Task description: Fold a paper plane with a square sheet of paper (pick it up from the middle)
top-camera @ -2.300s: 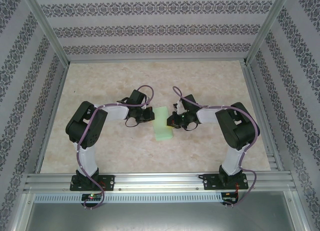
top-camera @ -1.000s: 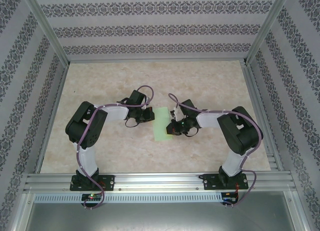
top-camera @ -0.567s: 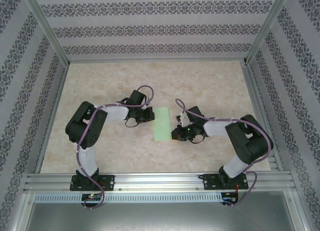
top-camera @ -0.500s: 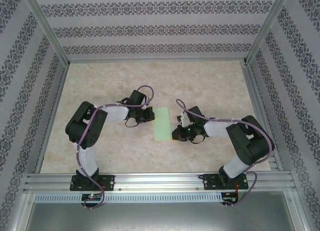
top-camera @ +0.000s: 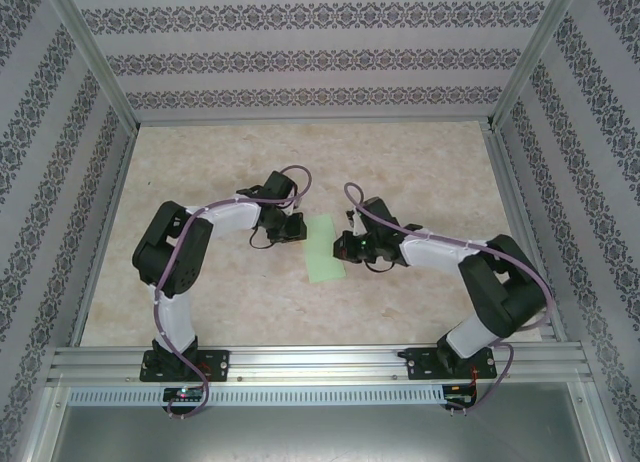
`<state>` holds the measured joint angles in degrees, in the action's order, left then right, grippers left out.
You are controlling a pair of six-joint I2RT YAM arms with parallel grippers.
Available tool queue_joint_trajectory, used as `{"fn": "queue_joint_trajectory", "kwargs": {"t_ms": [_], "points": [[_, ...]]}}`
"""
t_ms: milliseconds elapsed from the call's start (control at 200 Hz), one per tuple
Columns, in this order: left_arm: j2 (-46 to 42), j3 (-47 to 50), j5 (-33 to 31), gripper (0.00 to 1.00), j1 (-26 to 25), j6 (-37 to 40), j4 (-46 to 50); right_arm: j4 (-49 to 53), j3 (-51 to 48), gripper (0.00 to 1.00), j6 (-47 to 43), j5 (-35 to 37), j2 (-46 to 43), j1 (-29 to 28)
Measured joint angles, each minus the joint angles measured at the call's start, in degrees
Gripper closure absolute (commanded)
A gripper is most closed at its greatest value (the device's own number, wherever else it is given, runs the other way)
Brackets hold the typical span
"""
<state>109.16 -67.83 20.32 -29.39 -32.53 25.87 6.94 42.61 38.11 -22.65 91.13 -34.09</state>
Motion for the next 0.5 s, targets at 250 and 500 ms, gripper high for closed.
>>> {"fn": "queue_joint_trajectory", "kwargs": {"t_ms": [250,500], "points": [[-8.0,2.0,-4.5,0.74,0.0,-1.6,1.2,2.2,0.0,0.99,4.8,5.9,2.3,-3.8],[-15.4,8.9,-9.6,0.66,0.0,-4.0,1.3,4.5,-0.9,0.99,14.6,15.1,0.7,-10.4]]}}
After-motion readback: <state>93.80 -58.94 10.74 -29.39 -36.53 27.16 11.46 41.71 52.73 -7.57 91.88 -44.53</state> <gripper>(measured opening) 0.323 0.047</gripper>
